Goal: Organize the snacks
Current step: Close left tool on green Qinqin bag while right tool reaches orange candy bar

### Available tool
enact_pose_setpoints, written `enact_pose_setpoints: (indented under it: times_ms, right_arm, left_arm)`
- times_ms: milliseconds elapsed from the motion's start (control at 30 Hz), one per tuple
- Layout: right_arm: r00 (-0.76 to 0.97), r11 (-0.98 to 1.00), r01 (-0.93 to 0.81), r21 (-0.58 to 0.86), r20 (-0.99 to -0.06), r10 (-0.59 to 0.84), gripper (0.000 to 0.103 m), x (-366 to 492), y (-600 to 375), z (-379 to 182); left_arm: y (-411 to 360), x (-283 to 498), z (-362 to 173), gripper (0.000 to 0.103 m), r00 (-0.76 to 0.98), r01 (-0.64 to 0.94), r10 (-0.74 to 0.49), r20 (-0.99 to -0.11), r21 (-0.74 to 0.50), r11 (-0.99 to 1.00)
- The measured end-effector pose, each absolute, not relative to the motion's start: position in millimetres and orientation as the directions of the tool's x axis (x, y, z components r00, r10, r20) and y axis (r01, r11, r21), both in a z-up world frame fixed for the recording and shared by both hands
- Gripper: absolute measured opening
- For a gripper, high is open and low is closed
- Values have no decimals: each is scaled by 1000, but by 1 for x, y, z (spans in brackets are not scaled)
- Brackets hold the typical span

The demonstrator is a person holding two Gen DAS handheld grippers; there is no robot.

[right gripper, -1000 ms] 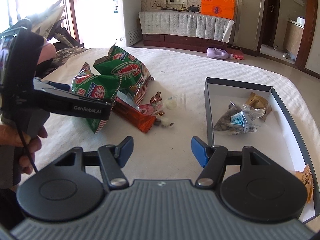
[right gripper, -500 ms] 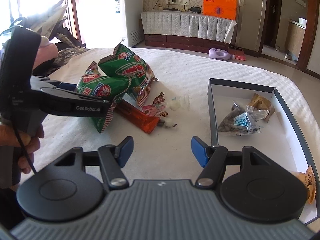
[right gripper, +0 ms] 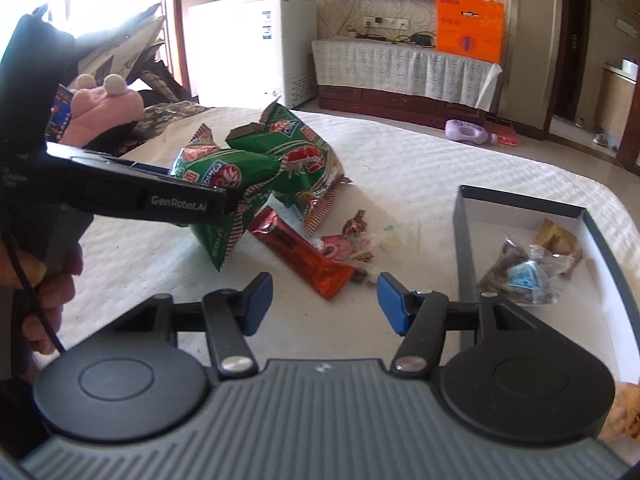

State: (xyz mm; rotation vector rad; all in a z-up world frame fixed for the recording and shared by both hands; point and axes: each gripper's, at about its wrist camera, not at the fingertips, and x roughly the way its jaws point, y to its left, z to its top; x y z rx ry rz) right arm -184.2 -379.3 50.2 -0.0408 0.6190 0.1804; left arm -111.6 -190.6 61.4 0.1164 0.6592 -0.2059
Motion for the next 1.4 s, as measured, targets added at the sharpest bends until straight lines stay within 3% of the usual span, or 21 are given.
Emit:
enact_pose_setpoints:
  times_ms: [100, 367, 900, 1033, 1400]
  right_arm:
    - [782, 978, -210, 6, -599, 171, 37, -176, -370, 47]
    - [784, 965, -248, -82, -602, 150, 37, -150, -351, 41]
    - [732, 952, -299, -62, -655, 188, 39, -104, -347, 18]
    - [716, 945, -324, -36, -663, 220, 26, -105, -342, 21]
    - [677, 952, -294, -83, -721, 147, 24, -140, -343, 27]
  left_arm:
    - [-188, -111, 61, 69, 768, 223, -154, -621, 34, 974]
    - [-182, -111, 62, 69, 758, 215, -151, -634, 25, 976]
    - [-176, -108, 62, 70, 752, 221, -164, -639, 10, 975]
    - [-173, -106, 61, 70, 747, 212, -161, -644, 2, 977]
    - [-180, -108, 57, 70, 740, 233, -160, -653, 26, 972]
